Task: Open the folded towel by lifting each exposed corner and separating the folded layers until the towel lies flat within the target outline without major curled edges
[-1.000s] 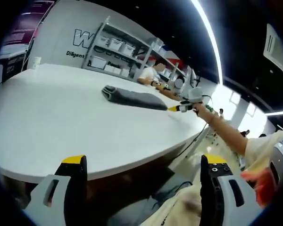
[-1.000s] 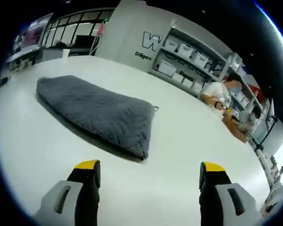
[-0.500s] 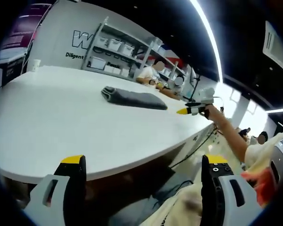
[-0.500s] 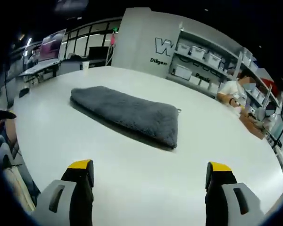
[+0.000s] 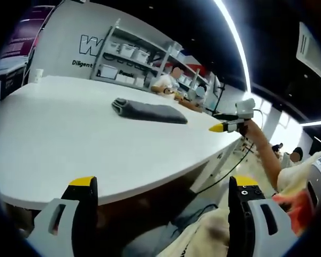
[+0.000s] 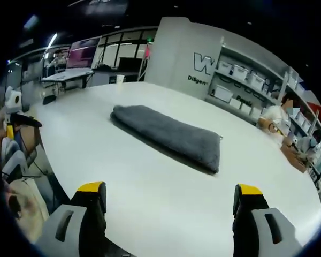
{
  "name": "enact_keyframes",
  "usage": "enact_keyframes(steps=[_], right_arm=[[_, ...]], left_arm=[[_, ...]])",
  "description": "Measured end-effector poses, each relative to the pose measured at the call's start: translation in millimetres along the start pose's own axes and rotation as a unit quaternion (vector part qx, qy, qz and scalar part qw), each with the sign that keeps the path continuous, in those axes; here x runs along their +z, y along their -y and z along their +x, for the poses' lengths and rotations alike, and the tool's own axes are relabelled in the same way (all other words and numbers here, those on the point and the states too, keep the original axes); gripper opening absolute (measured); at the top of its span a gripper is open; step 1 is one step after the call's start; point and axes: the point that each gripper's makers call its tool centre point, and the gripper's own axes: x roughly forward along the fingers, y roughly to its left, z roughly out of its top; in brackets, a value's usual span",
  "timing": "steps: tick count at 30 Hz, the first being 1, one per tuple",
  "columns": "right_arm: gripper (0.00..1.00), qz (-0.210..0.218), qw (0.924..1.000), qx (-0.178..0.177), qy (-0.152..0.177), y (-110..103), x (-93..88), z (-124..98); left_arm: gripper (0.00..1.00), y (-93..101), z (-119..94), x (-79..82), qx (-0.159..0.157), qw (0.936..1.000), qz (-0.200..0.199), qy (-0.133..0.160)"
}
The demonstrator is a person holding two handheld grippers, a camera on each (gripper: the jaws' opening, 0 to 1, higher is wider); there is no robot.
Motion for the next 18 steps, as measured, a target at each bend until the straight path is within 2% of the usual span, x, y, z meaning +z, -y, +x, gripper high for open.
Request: enact_keyframes(steps=[9,12,15,17,18], right_arm=[[0.99,-0.031,0.9993,0.018,0.014,-28.9,19.9,-3.6],[0.99,-0.037,0.9989,0.027,0.011,-34.3,23.6,5.8],[0.99,-0.05,0.9983,0.032,0.0,-39.9,27.3,26.2],[0.99,-0.057,0.9976,0.039,0.004,-46.4,33.0,33.7],[0.99,-0.062,0.997,0.044,0.014,-53.4,42.1,40.1]], left_arm=[[0.99,0.4,0.6,-0.7,-0.001,1.0,0.001,-0.002],[0.99,0.8,0.9,-0.9,-0.002,1.0,0.001,-0.002],[0.99,1.8,1.9,-1.5,-0.004,1.0,0.003,-0.005],[0.99,2.3,2.2,-1.7,-0.005,1.0,0.004,-0.006],[0.99,2.5,2.4,-1.6,-0.005,1.0,0.004,-0.007]])
